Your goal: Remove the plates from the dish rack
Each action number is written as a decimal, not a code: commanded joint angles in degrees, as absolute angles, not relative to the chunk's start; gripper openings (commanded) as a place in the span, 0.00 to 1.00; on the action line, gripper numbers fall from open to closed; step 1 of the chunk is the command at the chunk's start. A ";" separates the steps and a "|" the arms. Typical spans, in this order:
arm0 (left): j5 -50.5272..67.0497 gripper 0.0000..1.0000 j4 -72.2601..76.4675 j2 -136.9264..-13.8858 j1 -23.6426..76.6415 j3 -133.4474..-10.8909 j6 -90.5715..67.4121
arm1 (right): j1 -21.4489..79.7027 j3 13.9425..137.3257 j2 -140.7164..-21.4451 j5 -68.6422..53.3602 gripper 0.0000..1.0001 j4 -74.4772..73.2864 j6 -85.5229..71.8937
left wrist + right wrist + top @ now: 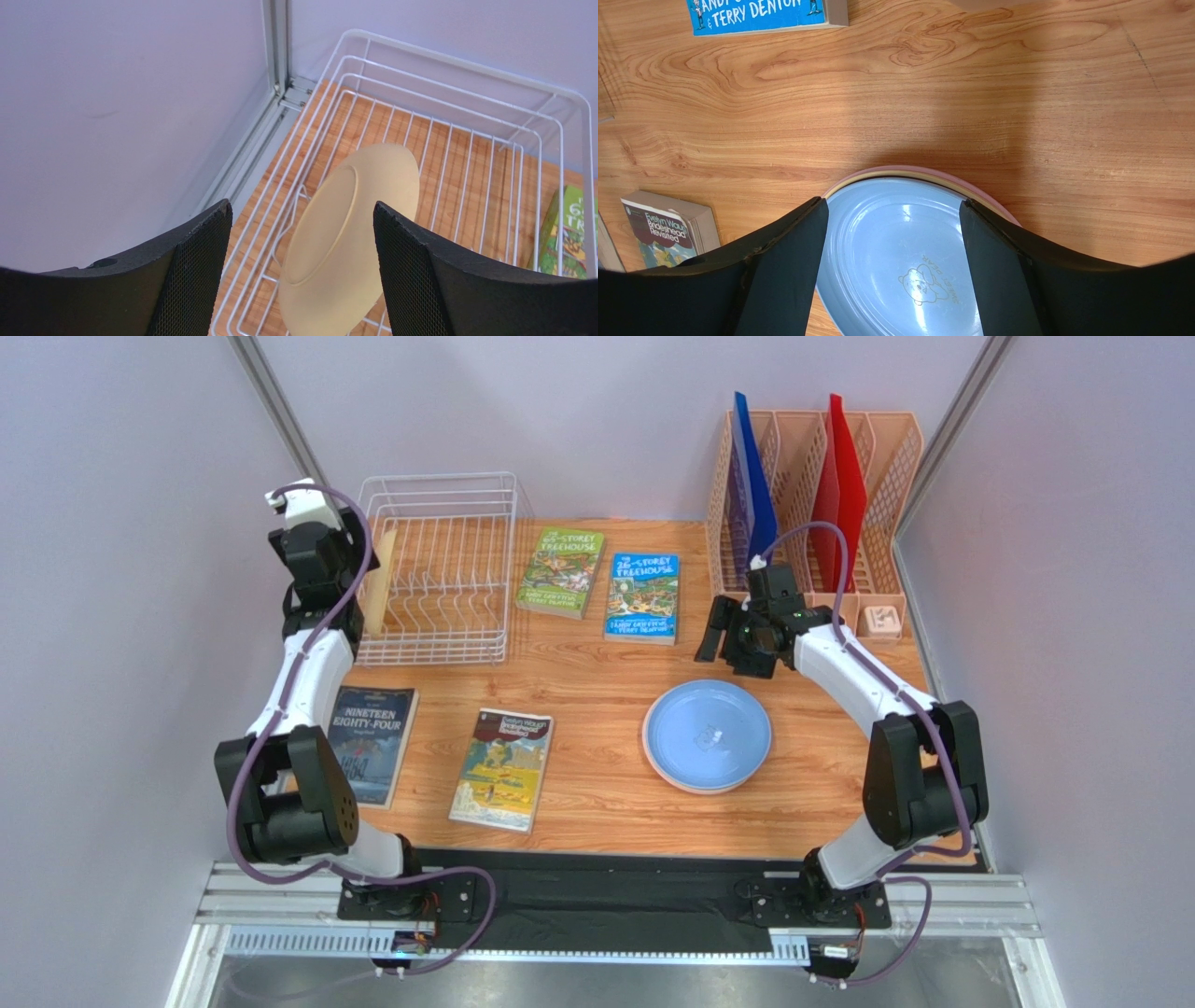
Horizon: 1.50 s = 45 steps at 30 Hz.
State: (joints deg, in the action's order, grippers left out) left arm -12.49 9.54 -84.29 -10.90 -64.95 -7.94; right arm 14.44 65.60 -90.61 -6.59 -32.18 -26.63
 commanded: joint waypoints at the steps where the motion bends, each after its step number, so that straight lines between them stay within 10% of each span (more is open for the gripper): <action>1: -5.63 0.79 9.75 -85.69 -10.99 -63.90 -5.72 | 14.41 66.00 -90.09 -8.09 0.74 -29.79 -25.84; 22: 0.79 0.81 6.24 -90.96 -10.11 -64.95 -0.09 | 14.41 65.74 -91.93 -10.46 0.75 -28.83 -25.84; 38: -19.84 0.02 12.21 -86.32 -3.96 -61.00 6.75 | 14.41 65.39 -91.76 -10.28 0.70 -29.00 -25.75; 45: -41.72 0.00 25.47 -87.53 3.15 -58.45 19.65 | 14.59 65.13 -91.85 -10.81 0.71 -28.74 -26.01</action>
State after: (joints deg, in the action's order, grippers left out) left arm -29.78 12.05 -89.43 -1.10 -58.67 11.90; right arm 14.44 65.41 -92.07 -9.93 -30.57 -26.48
